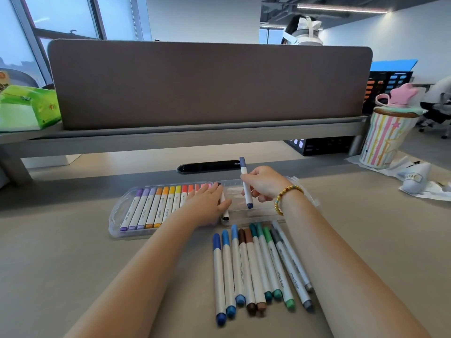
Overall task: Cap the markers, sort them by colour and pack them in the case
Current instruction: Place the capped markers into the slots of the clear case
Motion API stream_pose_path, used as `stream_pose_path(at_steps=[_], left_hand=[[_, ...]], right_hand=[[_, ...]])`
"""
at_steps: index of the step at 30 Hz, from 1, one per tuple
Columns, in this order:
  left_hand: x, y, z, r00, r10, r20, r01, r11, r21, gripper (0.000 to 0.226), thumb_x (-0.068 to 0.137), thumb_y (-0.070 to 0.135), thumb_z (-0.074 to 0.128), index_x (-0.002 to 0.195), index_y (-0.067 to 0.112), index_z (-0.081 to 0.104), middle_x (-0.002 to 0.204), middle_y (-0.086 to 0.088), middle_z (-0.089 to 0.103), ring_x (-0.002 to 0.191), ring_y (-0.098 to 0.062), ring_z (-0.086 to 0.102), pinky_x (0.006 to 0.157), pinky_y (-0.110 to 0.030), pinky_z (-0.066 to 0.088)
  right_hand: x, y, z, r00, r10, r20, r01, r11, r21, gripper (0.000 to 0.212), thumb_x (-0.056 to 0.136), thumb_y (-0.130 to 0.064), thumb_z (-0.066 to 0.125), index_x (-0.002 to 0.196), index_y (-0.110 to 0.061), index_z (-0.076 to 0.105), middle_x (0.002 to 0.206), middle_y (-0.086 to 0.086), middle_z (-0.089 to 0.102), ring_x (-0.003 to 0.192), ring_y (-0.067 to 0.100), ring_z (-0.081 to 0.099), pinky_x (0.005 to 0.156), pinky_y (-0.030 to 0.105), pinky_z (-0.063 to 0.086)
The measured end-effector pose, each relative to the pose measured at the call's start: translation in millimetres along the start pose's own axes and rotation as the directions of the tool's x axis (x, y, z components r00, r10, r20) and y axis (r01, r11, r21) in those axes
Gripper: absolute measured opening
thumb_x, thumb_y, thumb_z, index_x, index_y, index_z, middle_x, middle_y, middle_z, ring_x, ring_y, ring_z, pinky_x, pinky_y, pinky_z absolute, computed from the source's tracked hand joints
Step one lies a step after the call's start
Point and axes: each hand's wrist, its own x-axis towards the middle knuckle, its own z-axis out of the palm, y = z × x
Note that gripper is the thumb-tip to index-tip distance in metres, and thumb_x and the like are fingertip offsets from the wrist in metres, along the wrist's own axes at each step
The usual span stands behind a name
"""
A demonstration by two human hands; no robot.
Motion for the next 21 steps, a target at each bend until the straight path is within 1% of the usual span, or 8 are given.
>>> stream_pose_path(at_steps=[2, 5, 8, 10, 13, 16, 18, 21], left_hand=[[-0.6, -0.6, 2.4, 0.999, 0.019, 0.038, -0.023, 0.994, 0.111, 0.059, 0.099, 0.027, 0.035, 0.150, 0.014, 0.011, 0.158, -0.009, -0.002, 0.145, -0.030, -0.001, 0.118, -0.048, 0.007], [0.0, 2.0, 1.5, 1.000, 0.009, 0.008, -0.010, 0.993, 0.121, 0.058, 0.099, 0.022, 0.036, 0.150, 0.012, 0.011, 0.158, -0.008, -0.001, 0.145, -0.030, 0.001, 0.117, -0.049, 0.009], [0.7, 1.7, 0.1, 1.000, -0.004, -0.026, 0.006, 0.998, 0.068, 0.059, 0.098, 0.021, 0.038, 0.150, 0.012, 0.010, 0.158, -0.007, 0.006, 0.145, -0.028, 0.008, 0.117, -0.048, 0.016], [0.8, -0.8, 3.1, 0.999, -0.010, -0.049, 0.012, 0.999, 0.031, 0.056, 0.100, 0.024, 0.035, 0.150, 0.014, 0.012, 0.158, -0.007, 0.009, 0.145, -0.026, 0.010, 0.117, -0.046, 0.016], [-3.8, -1.0, 6.8, 0.993, -0.043, -0.110, 0.036, 0.997, -0.066, 0.051, 0.100, 0.026, 0.030, 0.149, 0.018, 0.017, 0.157, -0.005, 0.012, 0.145, -0.022, 0.009, 0.118, -0.045, 0.011], [-9.2, 0.3, 4.9, 0.981, -0.085, -0.177, 0.050, 0.980, -0.192, 0.044, 0.102, 0.028, 0.026, 0.145, 0.019, 0.030, 0.155, -0.002, 0.022, 0.143, -0.019, 0.017, 0.117, -0.039, 0.012], [-11.0, 0.4, 3.9, 0.979, -0.082, -0.189, 0.038, 0.974, -0.222, 0.043, 0.102, 0.028, 0.027, 0.144, 0.019, 0.033, 0.154, -0.001, 0.024, 0.143, -0.019, 0.019, 0.116, -0.038, 0.014], [-11.9, -1.1, 3.6, 0.980, -0.079, -0.183, 0.034, 0.971, -0.238, 0.044, 0.102, 0.028, 0.027, 0.145, 0.019, 0.032, 0.155, -0.001, 0.023, 0.143, -0.018, 0.018, 0.116, -0.038, 0.015]], right_hand=[[1.0, 1.1, 0.1, 1.000, -0.005, -0.003, 0.005, 1.000, 0.000, 0.021, 0.096, -0.025, 0.047, 0.080, -0.012, 0.050, 0.085, 0.014, 0.054, 0.054, 0.012, 0.038, 0.044, 0.018, 0.031], [3.3, 2.4, 0.6, 1.000, -0.013, -0.007, 0.013, 1.000, -0.014, 0.020, 0.096, -0.024, 0.048, 0.084, -0.009, 0.053, 0.084, 0.014, 0.053, 0.055, 0.013, 0.038, 0.045, 0.019, 0.031], [5.3, 2.6, 6.6, 1.000, -0.014, -0.018, 0.013, 0.999, -0.034, 0.019, 0.096, -0.022, 0.049, 0.085, -0.007, 0.055, 0.083, 0.014, 0.055, 0.062, 0.018, 0.046, 0.046, 0.021, 0.033], [7.8, 3.3, 13.5, 0.999, -0.016, -0.031, 0.013, 0.995, -0.102, 0.020, 0.095, -0.023, 0.050, 0.086, -0.006, 0.056, 0.081, 0.012, 0.055, 0.068, 0.020, 0.049, 0.051, 0.023, 0.035], [11.7, 4.0, 26.5, 0.999, -0.010, -0.030, 0.003, 0.977, -0.211, 0.020, 0.093, -0.026, 0.051, 0.096, -0.006, 0.056, 0.087, 0.010, 0.054, 0.071, 0.020, 0.050, 0.054, 0.024, 0.035], [14.5, 3.3, 34.8, 0.999, 0.020, -0.032, -0.028, 0.956, -0.292, 0.028, 0.092, -0.025, 0.052, 0.111, -0.005, 0.057, 0.095, 0.010, 0.054, 0.083, 0.023, 0.052, 0.062, 0.025, 0.039], [15.5, 1.4, 36.2, 0.999, 0.028, -0.028, -0.036, 0.942, -0.335, 0.027, 0.092, -0.025, 0.051, 0.111, -0.007, 0.056, 0.096, 0.009, 0.054, 0.084, 0.023, 0.052, 0.059, 0.025, 0.038], [16.3, 1.1, 38.2, 0.999, 0.038, -0.037, -0.049, 0.927, -0.371, 0.033, 0.093, -0.024, 0.050, 0.117, -0.003, 0.055, 0.094, 0.009, 0.055, 0.081, 0.022, 0.052, 0.052, 0.023, 0.035]])
